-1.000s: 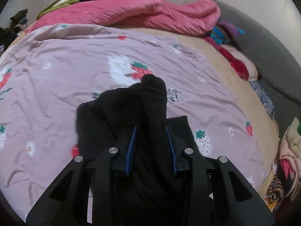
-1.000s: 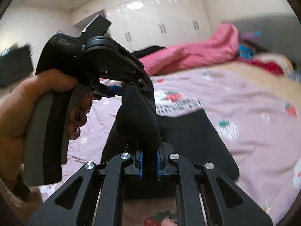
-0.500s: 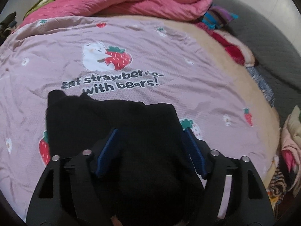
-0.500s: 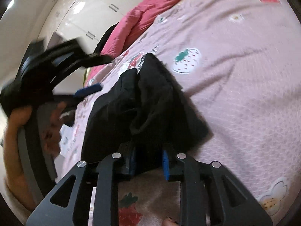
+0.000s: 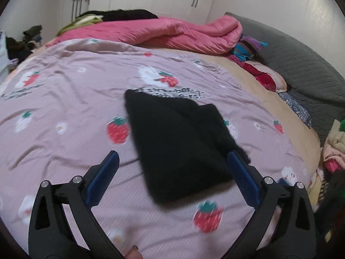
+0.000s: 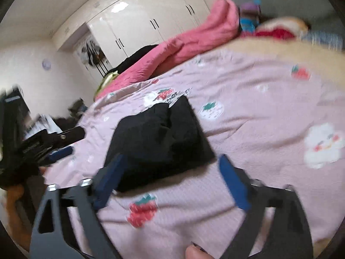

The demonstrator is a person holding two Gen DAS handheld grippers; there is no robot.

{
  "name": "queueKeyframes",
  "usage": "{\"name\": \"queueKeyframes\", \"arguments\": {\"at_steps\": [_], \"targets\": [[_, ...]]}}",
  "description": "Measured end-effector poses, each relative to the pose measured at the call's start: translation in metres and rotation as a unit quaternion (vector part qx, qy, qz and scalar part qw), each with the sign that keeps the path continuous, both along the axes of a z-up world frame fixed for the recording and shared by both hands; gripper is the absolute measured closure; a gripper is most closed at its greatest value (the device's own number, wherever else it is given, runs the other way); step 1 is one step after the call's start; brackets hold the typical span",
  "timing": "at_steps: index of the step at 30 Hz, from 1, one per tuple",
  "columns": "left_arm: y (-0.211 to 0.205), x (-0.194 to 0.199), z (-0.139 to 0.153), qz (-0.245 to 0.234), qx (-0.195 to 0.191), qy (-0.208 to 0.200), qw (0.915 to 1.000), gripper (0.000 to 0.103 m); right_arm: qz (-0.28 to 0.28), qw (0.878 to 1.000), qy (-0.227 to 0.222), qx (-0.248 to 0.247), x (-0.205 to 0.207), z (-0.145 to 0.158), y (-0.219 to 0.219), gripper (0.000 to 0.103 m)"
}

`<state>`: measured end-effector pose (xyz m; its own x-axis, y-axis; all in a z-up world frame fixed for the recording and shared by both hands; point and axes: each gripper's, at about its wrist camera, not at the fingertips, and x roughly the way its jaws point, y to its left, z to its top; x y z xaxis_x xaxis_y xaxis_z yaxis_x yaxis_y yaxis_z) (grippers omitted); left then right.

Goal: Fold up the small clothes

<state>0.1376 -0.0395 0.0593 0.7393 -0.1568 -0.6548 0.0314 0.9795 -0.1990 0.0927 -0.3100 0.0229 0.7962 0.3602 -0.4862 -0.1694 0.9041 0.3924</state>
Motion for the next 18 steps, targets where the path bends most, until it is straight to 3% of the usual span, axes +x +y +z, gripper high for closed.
{"name": "queueKeyframes", "arguments": {"at_steps": [9, 18], "targets": [[0.009, -0.065, -0.031, 0.012, 0.023, 0.003, 0.9996, 0.009, 0.015, 0.995, -0.011, -0.099, -0.034, -0.011, 0.021, 0.004], [0.016, -0.084, -0.057, 0.025, 0.024, 0.026, 0.9991, 0.009, 0.02, 0.992, 0.01, -0.125, -0.044, -0.023, 0.024, 0.004]]}}
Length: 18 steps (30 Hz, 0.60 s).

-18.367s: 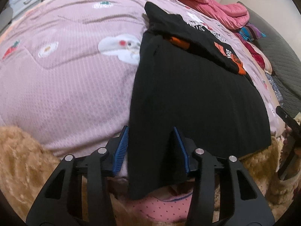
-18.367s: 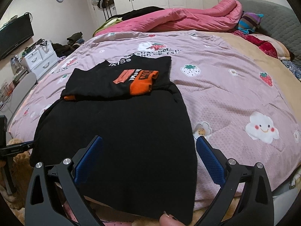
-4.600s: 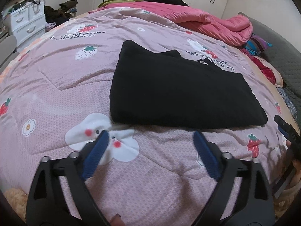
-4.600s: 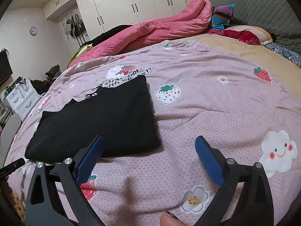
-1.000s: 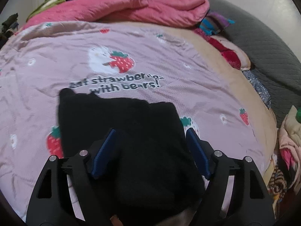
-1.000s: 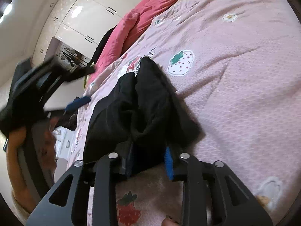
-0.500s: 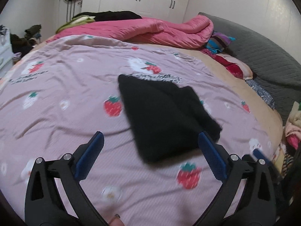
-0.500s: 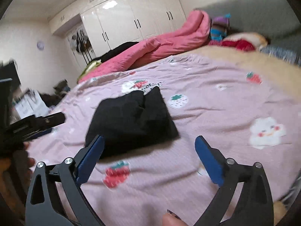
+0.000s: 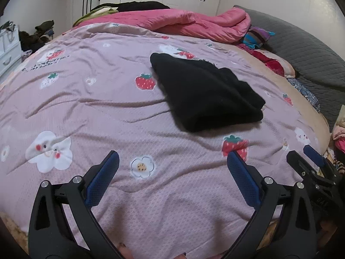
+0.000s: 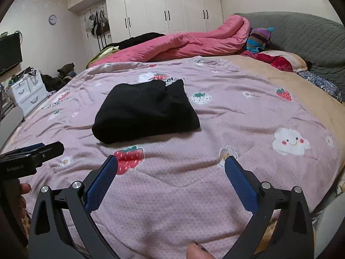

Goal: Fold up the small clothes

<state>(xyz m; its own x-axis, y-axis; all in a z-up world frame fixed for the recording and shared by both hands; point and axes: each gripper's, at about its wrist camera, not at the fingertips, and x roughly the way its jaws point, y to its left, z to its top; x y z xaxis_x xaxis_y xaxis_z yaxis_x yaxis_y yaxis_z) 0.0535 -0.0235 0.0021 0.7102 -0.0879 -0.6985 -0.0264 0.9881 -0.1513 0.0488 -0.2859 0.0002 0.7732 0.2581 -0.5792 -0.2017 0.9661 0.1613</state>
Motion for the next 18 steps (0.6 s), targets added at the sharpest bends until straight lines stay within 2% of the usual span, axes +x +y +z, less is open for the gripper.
{"name": "queueKeyframes", "arguments": {"at_steps": [10, 18], "targets": [[0.0052, -0.0013, 0.0007, 0.003, -0.005, -0.004, 1.0, 0.009, -0.002, 1.0, 0.01, -0.009, 0.0031, -0.0039, 0.0018, 0.004], [0.0069, 0.0013, -0.0048, 0.005, -0.01, 0.013, 0.9998, 0.009, -0.002, 1.0, 0.011, -0.007, 0.0047, -0.0045, 0.0009, 0.004]]}}
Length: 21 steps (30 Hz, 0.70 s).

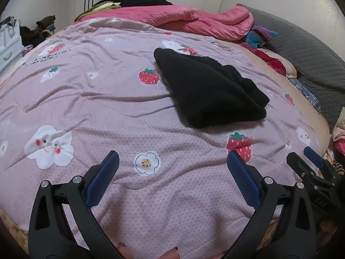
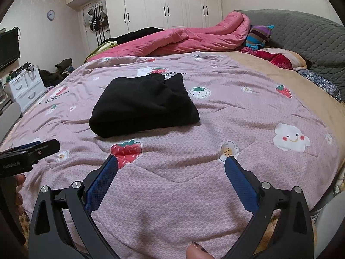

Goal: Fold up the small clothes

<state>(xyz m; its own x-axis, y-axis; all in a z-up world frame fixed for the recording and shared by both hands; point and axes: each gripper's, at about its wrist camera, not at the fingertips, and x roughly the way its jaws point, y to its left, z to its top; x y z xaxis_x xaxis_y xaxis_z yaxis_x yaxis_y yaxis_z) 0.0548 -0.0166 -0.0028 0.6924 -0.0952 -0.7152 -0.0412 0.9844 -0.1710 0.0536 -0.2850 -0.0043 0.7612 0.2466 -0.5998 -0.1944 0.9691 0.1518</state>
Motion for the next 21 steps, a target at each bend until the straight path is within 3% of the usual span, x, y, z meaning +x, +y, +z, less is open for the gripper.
{"name": "queueKeyframes", "arguments": {"at_steps": [21], "targets": [[0.0012, 0.0007, -0.001, 0.008, 0.018, 0.004, 0.9998, 0.009, -0.002, 1.0, 0.007, -0.002, 0.0023, -0.0025, -0.0004, 0.004]]}}
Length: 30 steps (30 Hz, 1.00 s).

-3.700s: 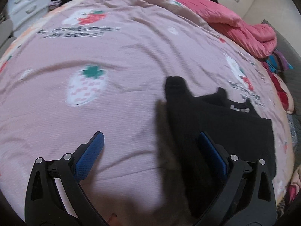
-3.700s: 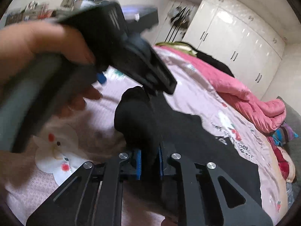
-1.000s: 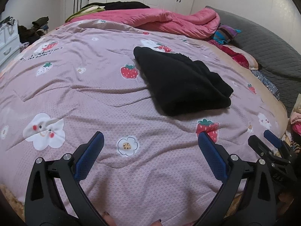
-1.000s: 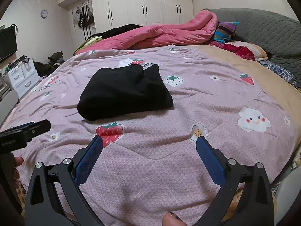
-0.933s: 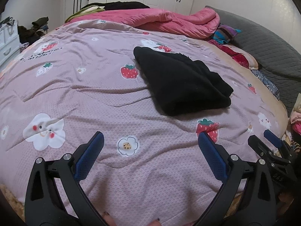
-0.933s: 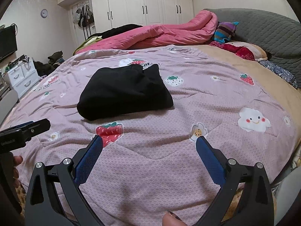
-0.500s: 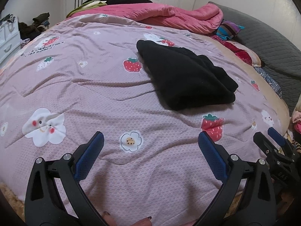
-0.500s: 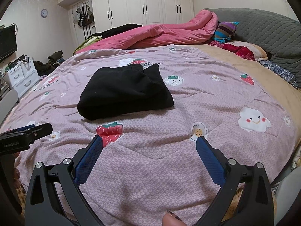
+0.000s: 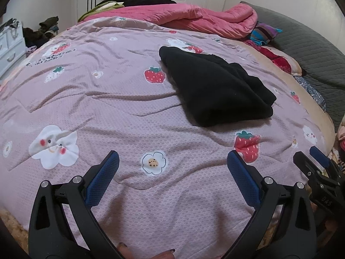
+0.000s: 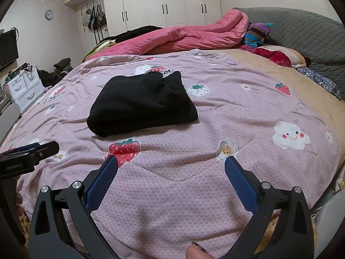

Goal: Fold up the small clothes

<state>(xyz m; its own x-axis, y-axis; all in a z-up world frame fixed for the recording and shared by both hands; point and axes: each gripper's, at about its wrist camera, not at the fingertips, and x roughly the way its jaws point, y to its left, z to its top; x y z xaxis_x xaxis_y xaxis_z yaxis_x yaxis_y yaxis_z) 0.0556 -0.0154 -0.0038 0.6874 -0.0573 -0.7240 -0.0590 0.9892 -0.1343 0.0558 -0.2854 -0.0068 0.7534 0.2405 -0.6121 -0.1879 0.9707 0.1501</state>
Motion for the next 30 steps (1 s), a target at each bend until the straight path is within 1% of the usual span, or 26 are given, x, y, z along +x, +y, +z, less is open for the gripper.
{"name": "queueKeyframes", "arguments": {"at_steps": [4, 11, 16, 24, 26, 30], "targets": [[0.0011, -0.0004, 0.0007, -0.001, -0.002, 0.0, 1.0, 0.009, 0.001, 1.0, 0.001, -0.003, -0.0003, -0.0003, 0.0014, 0.004], [-0.0021, -0.0005, 0.0001, 0.001, 0.007, 0.003, 1.0, 0.009, 0.001, 1.0, 0.002, -0.006, -0.0001, -0.0008, 0.0033, 0.004], [-0.0037, -0.0008, -0.0016, -0.006, 0.003, 0.006, 1.0, 0.009, -0.001, 1.0, 0.005, -0.008, 0.0007, -0.0023, 0.0037, 0.004], [-0.004, -0.0014, -0.0053, -0.025, -0.032, 0.023, 0.9989, 0.009, -0.006, 1.0, 0.006, -0.011, -0.0003, -0.0023, 0.0028, 0.004], [-0.005, -0.0024, -0.006, -0.021, -0.025, 0.026, 0.9991, 0.009, -0.008, 1.0, 0.007, -0.011, -0.0004, -0.0023, 0.0018, 0.004], [-0.0072, -0.0056, -0.0035, -0.009, 0.008, 0.023, 0.9997, 0.009, -0.017, 1.0, 0.008, -0.01, -0.0014, -0.0007, -0.0015, 0.004]]}}
